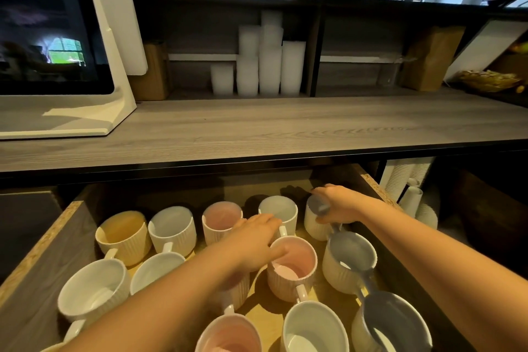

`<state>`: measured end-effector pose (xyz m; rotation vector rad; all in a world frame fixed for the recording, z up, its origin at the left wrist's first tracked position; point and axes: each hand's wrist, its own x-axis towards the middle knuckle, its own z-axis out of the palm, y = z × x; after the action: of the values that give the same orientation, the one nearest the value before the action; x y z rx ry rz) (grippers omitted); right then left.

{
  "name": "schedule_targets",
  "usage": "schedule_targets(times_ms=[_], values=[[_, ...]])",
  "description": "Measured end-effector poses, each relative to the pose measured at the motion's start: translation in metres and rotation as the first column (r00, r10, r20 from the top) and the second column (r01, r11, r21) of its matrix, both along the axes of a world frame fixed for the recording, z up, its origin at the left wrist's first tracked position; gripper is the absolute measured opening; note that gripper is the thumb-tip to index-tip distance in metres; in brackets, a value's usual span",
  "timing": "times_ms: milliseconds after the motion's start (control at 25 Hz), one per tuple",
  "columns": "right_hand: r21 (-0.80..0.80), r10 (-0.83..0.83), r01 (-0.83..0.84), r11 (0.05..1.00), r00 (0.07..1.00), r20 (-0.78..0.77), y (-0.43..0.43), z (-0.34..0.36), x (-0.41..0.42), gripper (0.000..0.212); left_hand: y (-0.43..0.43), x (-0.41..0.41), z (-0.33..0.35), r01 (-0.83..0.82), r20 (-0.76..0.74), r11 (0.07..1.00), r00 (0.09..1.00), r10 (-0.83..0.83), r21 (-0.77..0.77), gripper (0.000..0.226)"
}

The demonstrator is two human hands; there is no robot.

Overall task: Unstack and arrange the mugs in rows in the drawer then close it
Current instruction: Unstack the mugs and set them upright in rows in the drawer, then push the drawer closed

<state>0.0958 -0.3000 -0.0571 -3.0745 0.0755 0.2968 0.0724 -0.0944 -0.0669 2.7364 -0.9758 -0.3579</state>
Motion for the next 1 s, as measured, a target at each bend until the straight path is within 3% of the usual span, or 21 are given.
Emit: schedule_targets(times_ms=[240,520,800,1000], values=[[0.015,0.138,-0.137,0.990,0.990,-0.011,0.033,0.027,-0.030,0.053,0.015,-0.005,0.042,-0.013,-0.013,0.996,1.000,0.014,0.091,0.047],[0.000,0.241,-0.241,0.970,0.970,0.016,0.084,0.068,-0.108,0.053,0.069,-0.078,0.087,-0.041,0.114,0.988,0.993,0.024,0.152,0.050],[0.082,0.301,-0.308,0.948,0.950,0.084,0.118,0.080,-0.206,0.047,0.114,-0.166,0.089,-0.045,0.182,0.997,0.983,0.033,0.060,0.046],[0.098,0.315,-0.343,0.934,0.922,0.225,0.119,0.053,-0.252,0.048,0.128,-0.214,0.055,-0.055,0.290,0.997,0.955,0.068,-0.055,0.050]])
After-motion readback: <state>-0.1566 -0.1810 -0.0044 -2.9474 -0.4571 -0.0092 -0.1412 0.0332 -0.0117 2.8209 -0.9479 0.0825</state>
